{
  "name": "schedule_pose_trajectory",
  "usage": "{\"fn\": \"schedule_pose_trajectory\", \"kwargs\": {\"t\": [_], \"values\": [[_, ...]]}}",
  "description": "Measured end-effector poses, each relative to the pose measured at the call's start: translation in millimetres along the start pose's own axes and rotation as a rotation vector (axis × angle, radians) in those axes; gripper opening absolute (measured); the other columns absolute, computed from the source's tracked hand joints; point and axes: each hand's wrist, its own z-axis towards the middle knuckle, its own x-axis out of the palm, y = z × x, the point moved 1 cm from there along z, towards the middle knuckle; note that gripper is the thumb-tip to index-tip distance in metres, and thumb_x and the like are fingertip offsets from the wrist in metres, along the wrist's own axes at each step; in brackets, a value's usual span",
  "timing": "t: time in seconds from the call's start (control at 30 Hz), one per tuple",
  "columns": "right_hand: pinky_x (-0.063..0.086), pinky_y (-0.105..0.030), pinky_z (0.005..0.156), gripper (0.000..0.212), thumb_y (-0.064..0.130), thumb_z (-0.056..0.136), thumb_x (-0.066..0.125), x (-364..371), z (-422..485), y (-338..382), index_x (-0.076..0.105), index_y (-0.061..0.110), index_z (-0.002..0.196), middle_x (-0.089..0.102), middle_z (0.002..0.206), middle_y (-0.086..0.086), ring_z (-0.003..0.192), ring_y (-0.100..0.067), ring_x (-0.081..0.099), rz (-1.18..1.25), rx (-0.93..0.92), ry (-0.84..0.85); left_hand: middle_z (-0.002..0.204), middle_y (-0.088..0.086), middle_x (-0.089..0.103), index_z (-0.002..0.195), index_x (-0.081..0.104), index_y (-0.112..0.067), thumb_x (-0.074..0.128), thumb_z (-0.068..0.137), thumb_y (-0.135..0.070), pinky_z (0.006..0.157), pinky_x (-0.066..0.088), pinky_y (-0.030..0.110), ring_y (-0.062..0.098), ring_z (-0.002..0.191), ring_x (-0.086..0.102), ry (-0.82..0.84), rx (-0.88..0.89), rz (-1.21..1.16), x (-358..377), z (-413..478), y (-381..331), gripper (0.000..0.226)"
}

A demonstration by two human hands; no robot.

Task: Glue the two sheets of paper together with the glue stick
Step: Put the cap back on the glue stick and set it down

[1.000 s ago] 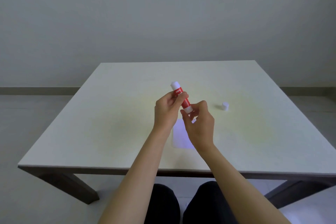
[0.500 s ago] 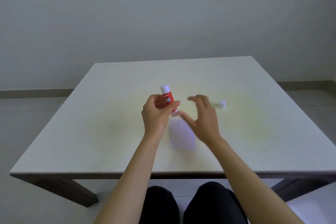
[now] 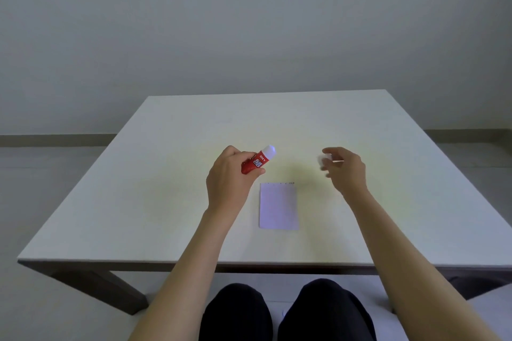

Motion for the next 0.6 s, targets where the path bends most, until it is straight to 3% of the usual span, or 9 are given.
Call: {"fn": "schedule_pose_trajectory", "kwargs": {"t": [0.07,0.13,0.33,0.5,0.6], "values": [[0.059,-0.032,0.072,0.024,0.001,0.088,0.059,4,-18,24,0.063,0.006,0.112,0.068,0.092,-0.010,0.079,-0.023,0.072,0.468,0.011,0.141,0.081,-0.004,0.053,0.094,0.073,-0.025,0.075,0.076,-0.033,0.050,0.032,0.024,0.017,0.072,0.055,0.011,0.010,-0.008,1,0,-3,0.020],[0.060,-0.029,0.073,0.021,0.002,0.088,0.061,10,-33,42,0.063,0.010,0.107,0.070,0.093,-0.009,0.085,-0.025,0.074,0.606,-0.029,0.245,0.082,-0.002,0.056,0.094,0.073,-0.026,0.075,0.076,-0.032,0.052,0.034,0.026,0.018,0.073,0.056,0.016,0.011,-0.030,2,-1,-6,0.019],[0.059,-0.026,0.075,0.019,0.005,0.085,0.066,21,-51,63,0.066,0.011,0.103,0.070,0.100,-0.010,0.087,-0.024,0.074,0.516,-0.102,0.266,0.084,-0.004,0.058,0.099,0.072,-0.029,0.074,0.077,-0.032,0.053,0.034,0.024,0.016,0.075,0.056,0.037,0.034,-0.034,-1,-4,-12,0.022],[0.059,-0.037,0.081,0.022,0.006,0.086,0.064,23,-52,66,0.069,0.018,0.104,0.073,0.097,-0.003,0.083,-0.022,0.074,0.245,-0.194,0.235,0.090,-0.005,0.059,0.107,0.070,-0.025,0.073,0.079,-0.030,0.056,0.032,0.023,0.011,0.078,0.048,0.075,0.126,0.100,-11,-4,-9,0.029],[0.059,-0.028,0.065,0.017,0.011,0.085,0.067,23,-53,68,0.072,0.010,0.102,0.075,0.084,-0.008,0.068,-0.011,0.072,0.189,-0.257,0.273,0.092,-0.004,0.062,0.107,0.070,-0.023,0.072,0.079,-0.029,0.060,0.033,0.024,0.011,0.075,0.048,0.105,0.174,0.141,-15,-6,-10,0.029]]}}
